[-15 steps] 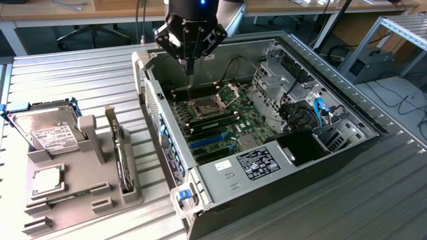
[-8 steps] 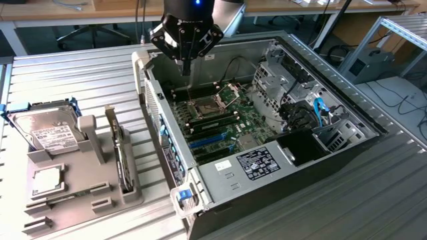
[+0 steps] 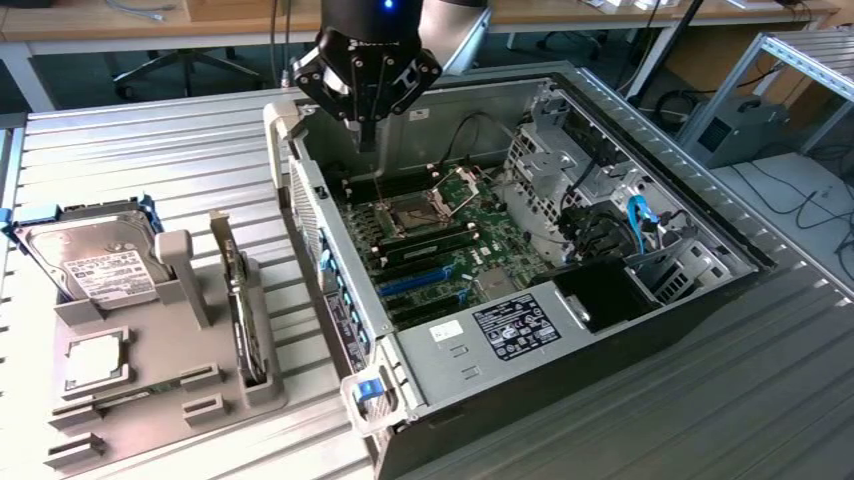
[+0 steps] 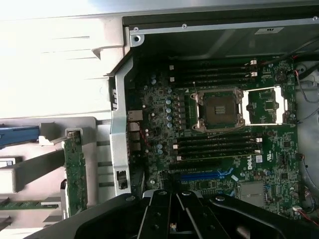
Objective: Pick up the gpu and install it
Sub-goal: 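Reach for the gpu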
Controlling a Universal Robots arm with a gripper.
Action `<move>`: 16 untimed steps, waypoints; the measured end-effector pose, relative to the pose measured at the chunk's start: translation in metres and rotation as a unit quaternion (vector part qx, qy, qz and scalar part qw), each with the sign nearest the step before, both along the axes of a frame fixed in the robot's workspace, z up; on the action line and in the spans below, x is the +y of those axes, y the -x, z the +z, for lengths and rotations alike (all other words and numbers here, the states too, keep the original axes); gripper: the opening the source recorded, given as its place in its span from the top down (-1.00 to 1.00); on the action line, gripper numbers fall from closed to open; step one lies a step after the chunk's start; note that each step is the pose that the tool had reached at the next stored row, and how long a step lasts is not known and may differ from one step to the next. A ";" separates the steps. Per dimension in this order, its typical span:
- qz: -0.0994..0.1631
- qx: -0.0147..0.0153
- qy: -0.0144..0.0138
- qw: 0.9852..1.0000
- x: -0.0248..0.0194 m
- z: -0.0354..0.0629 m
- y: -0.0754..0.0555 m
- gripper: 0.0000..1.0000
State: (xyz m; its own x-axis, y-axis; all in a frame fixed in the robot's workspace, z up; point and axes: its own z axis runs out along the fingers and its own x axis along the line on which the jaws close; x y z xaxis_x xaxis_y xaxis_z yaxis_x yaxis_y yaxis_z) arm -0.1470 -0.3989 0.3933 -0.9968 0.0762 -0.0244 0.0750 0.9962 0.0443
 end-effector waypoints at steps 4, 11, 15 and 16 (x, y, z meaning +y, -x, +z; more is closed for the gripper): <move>0.000 0.000 0.000 1.000 0.0000 0.0000 0.001 0.79; 0.000 0.000 0.000 1.000 0.0000 0.0000 0.003 0.79; 0.000 0.000 0.000 1.000 0.0000 0.0000 0.004 0.79; 0.000 0.000 0.000 1.000 0.0000 0.0000 0.005 0.79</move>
